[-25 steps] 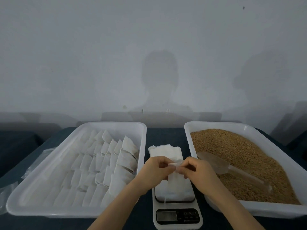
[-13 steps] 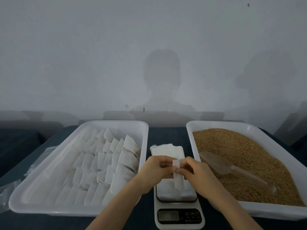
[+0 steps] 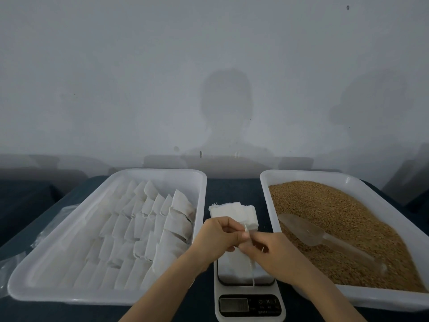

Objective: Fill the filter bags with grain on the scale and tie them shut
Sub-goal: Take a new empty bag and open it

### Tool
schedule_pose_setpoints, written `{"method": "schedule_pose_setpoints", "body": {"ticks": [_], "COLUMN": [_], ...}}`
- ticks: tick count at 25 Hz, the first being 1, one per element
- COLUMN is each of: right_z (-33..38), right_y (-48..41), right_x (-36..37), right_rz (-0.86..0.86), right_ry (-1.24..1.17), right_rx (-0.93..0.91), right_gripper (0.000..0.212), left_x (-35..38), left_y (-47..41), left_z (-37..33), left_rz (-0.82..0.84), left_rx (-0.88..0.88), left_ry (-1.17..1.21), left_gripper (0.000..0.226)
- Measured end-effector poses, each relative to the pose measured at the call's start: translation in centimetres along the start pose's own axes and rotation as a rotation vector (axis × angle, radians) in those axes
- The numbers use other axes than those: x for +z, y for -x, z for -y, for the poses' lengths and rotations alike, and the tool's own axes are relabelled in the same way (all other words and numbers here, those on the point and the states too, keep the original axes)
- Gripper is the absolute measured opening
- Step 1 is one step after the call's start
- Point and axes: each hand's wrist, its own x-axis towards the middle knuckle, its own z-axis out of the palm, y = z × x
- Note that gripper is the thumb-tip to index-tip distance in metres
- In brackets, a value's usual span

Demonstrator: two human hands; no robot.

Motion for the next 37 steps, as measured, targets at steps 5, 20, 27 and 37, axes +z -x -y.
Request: {"method": "schedule_pose_setpoints", "body": {"ticks": [5,20,27,37], "right_z": [0.1,0.1,0.0,0.4], "right_y": [0.0,0.0,0.4,0.5], "right_x": [-0.2,0.3,-1.1,-1.3], "right_rz": [0.011,-0.224,-0.310,-0.426], "right_ry": [-0.050,0.233,-0.244,-0.414], "right_rx": [-0.024,-0.095,0.151,0.207], "right_gripper": [0.032,0.021,0.021,0.016], "left_x": [0.0,0.5,-0.3,-0.1], "left_y": [-0.2,0.2,-1.0,-0.5], "left_z": [0.1,0.1,0.6,0.6], "left_rz": [-0.021,-0.086,-0.245,-0.271], "left_rx": [0.020,0.242,0.116,0.191], "left_ry": [0.003,-0.270,-0.232,-0.248], "left_gripper": [0.009,0.032,0.038,0.036]}}
